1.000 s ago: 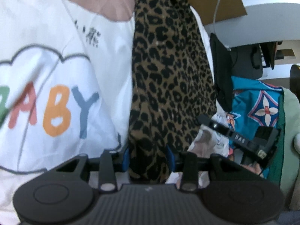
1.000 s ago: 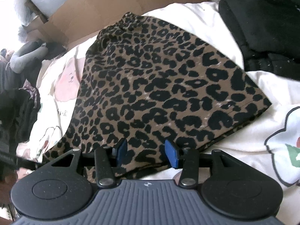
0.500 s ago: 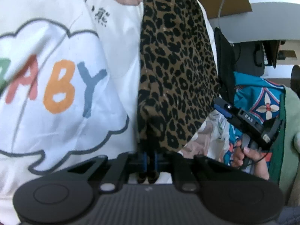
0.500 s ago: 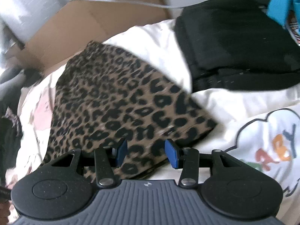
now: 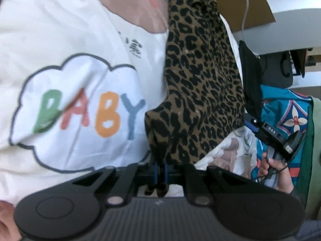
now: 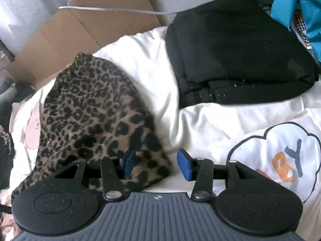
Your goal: Fold clothes
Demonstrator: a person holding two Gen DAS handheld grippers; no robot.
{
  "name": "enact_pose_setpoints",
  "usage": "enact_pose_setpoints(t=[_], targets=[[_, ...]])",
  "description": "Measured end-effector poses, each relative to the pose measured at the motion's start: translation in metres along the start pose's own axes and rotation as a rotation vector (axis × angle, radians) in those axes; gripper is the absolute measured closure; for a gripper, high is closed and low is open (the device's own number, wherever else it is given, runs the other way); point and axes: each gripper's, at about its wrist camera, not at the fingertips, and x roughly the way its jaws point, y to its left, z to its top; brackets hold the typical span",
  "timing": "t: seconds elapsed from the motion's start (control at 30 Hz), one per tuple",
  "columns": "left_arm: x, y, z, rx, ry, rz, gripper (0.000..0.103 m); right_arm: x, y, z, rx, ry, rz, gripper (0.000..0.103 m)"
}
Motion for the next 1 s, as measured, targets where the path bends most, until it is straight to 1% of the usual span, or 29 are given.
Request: enact_pose_setpoints(t=[0.17, 0.37, 0.53, 0.57, 0.67, 0.7, 0.77, 0.87, 1.0], targets=[[-0.001, -0.001, 0.003, -0.016, -0.023, 0.026, 0.096, 0.013, 0.003, 0.003, -0.034, 0.02, 0.029, 0.05], [-0.002, -0.007, 0.009, -0.01, -0.033, 0.043, 0.096, 0.027, 0.014, 0.005, -0.11, 0.046, 0.059, 0.051], [0.0, -0.006, 0.011, -0.008, -0.033, 0.051, 0.096, 0.035, 0.013, 0.006, -0.121, 0.058, 0.07, 0.051], [0.0, -0.006, 0.012, -0.007, -0.033, 0.053, 0.096, 0.036, 0.014, 0.006, -0.129, 0.058, 0.07, 0.054], [0.001, -0.006, 0.013, -0.006, -0.032, 0.057, 0.096, 0.038, 0.021, 0.006, -0.164, 0.057, 0.072, 0.056], [0.001, -0.006, 0.014, -0.005, -0.032, 0.059, 0.096, 0.038, 0.021, 0.008, -0.156, 0.057, 0.087, 0.057], [0.001, -0.005, 0.015, -0.004, -0.032, 0.062, 0.096, 0.039, 0.019, 0.012, -0.138, 0.061, 0.119, 0.074], [0.002, -0.005, 0.016, -0.005, -0.03, 0.064, 0.096, 0.044, 0.01, 0.016, -0.073, 0.078, 0.176, 0.074], [0.0, -0.004, 0.017, -0.009, -0.028, 0.061, 0.096, 0.052, -0.019, 0.02, 0.1, 0.123, 0.276, 0.072]])
